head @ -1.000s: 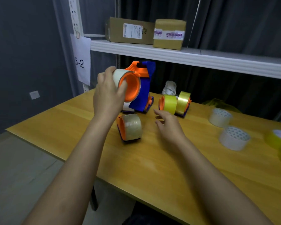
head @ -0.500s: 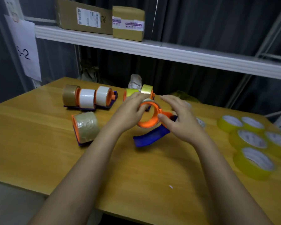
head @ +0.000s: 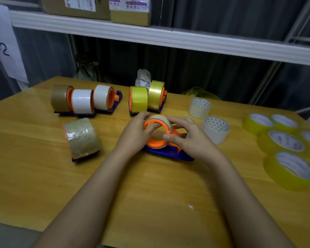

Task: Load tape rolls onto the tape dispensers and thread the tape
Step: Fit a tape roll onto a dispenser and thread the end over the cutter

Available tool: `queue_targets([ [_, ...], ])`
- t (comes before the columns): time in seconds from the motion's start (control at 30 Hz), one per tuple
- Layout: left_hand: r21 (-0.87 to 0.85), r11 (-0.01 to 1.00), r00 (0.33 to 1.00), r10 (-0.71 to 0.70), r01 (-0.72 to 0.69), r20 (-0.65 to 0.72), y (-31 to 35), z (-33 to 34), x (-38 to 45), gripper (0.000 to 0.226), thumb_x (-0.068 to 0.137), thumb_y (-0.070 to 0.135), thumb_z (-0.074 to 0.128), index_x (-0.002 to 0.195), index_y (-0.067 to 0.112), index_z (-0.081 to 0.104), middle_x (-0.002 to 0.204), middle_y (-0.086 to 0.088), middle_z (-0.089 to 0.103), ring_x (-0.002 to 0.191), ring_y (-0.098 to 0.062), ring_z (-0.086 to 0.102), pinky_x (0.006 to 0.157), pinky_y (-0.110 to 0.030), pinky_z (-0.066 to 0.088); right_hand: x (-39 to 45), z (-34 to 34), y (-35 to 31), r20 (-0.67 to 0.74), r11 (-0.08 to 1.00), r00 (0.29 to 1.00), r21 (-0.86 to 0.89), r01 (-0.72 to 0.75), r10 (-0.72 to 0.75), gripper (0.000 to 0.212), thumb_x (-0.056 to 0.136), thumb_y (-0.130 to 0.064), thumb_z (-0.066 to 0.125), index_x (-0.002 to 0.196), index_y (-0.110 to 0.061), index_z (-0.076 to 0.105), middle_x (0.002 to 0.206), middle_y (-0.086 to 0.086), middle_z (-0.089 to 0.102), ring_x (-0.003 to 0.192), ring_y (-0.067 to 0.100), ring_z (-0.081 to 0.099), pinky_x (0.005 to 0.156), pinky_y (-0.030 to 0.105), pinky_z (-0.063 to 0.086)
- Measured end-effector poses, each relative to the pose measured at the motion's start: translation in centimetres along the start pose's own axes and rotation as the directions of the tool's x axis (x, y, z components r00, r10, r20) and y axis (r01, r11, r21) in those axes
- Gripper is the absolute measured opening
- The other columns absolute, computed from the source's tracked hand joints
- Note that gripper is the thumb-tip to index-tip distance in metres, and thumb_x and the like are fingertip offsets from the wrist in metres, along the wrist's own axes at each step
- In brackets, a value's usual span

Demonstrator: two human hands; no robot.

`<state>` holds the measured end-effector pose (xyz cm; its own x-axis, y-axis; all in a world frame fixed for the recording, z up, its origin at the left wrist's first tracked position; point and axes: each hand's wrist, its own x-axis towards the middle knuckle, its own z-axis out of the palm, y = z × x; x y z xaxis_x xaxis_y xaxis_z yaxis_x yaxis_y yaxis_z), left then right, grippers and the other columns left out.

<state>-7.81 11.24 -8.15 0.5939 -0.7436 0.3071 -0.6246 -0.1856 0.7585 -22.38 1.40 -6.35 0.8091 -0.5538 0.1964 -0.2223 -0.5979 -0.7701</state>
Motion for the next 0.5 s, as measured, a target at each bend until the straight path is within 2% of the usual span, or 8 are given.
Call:
queue_targets([
  [0.07,-0.005,0.999,0.999,-0.045,0.045,-0.021,-0.2,0.2,-0.2,0.037,0.091,0.032,0.059,0.122,0.014,0.055,0.115,-0.002,0.062,0.105,-0.017,0.057,0.081,-0.028,0.044,-0.2,0.4,0.2,-0.032,1.0,0.999,-0.025,-0.011,0.01,0.061,0.083,-0.032,0.073,0.139,-0.025,0.048,0.124,-0.01,0.043,0.116,0.003,0.045,0.087,0.011,0.044],
  [0.13,-0.032,0.999,0.999,-0.039,0.039,0.0,-0.4,0.2,-0.4,0.035,0.091,0.028,0.06,0.124,0.016,0.055,0.112,0.001,0.062,0.105,-0.016,0.058,0.082,-0.027,0.045,-0.4,0.5,0.5,-0.045,0.998,0.999,-0.053,-0.032,0.029,0.065,0.082,-0.038,0.072,0.14,-0.026,0.048,0.119,-0.01,0.044,0.118,0.005,0.043,0.09,0.015,0.043],
  [0.23,-0.075,0.996,0.99,-0.04,0.051,0.132,-0.4,-0.2,-0.9,0.052,0.093,0.028,0.057,0.142,0.02,0.041,0.128,0.005,0.052,0.12,-0.014,0.05,0.1,-0.031,0.042,-0.8,0.4,0.9,-0.052,0.995,0.998,-0.084,-0.043,0.039,0.066,0.082,-0.043,0.071,0.141,-0.029,0.046,0.112,-0.011,0.044,0.114,0.008,0.044,0.093,0.018,0.042],
  [0.3,-0.123,0.989,0.981,-0.057,0.081,0.184,-0.3,-0.4,-1.3,0.058,0.096,0.03,0.053,0.148,0.023,0.03,0.144,0.002,0.042,0.13,-0.015,0.041,0.108,-0.032,0.036,-0.9,0.1,1.0,-0.011,0.997,0.999,-0.057,-0.045,0.045,0.063,0.083,-0.038,0.07,0.141,-0.031,0.044,0.118,-0.008,0.043,0.116,0.01,0.044,0.1,0.024,0.04],
  [0.4,-0.179,0.978,0.97,-0.062,0.106,0.236,-0.1,-0.7,-1.6,0.056,0.099,0.034,0.045,0.15,0.028,0.024,0.152,0.004,0.032,0.136,-0.012,0.033,0.104,-0.022,0.029,-1.1,-0.6,1.1,0.059,0.998,0.996,0.002,-0.061,0.061,0.061,0.086,-0.028,0.069,0.141,-0.032,0.043,0.125,-0.006,0.042,0.12,0.009,0.043,0.106,0.024,0.034],
  [0.5,-0.183,0.981,0.97,-0.019,0.065,0.244,-0.1,-0.7,-1.6,0.053,0.101,0.035,0.04,0.15,0.03,0.021,0.153,0.006,0.03,0.137,-0.01,0.03,0.103,-0.019,0.027,-1.1,-0.5,1.0,0.015,0.998,0.998,0.037,-0.056,0.055,0.059,0.085,-0.023,0.071,0.139,-0.029,0.048,0.125,-0.008,0.044,0.117,0.007,0.045,0.103,0.022,0.037],
])
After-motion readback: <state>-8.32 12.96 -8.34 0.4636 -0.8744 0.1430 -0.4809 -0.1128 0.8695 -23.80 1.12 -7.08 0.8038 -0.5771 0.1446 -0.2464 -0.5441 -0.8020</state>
